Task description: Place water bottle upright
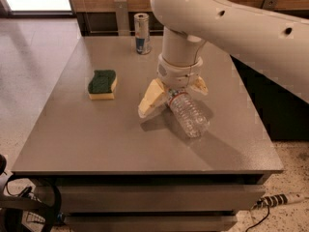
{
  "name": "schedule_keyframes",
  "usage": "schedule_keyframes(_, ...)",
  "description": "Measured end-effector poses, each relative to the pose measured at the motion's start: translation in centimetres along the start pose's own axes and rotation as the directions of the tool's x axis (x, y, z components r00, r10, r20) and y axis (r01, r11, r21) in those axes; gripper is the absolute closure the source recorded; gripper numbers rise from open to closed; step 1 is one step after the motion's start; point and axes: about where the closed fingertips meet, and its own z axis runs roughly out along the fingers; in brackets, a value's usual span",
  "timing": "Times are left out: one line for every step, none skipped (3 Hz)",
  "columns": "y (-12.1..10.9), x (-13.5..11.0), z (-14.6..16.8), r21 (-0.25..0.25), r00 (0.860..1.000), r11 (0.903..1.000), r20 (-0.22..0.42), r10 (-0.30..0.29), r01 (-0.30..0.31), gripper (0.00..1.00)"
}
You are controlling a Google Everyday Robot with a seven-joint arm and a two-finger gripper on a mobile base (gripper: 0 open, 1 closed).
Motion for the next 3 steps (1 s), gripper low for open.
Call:
schedule_keyframes(0.06,-0.09,0.02,0.0,1.0,1.0,0.004,0.0,0.0,0.16)
schedule_keyframes(0.12,-0.19,0.04,0.0,1.0,1.0,0.01,-0.001,0.001,0.46)
schedule_keyframes(0.16,-0.25,0.05,0.0,1.0,1.0,0.013,-0.002,0.002,0.7)
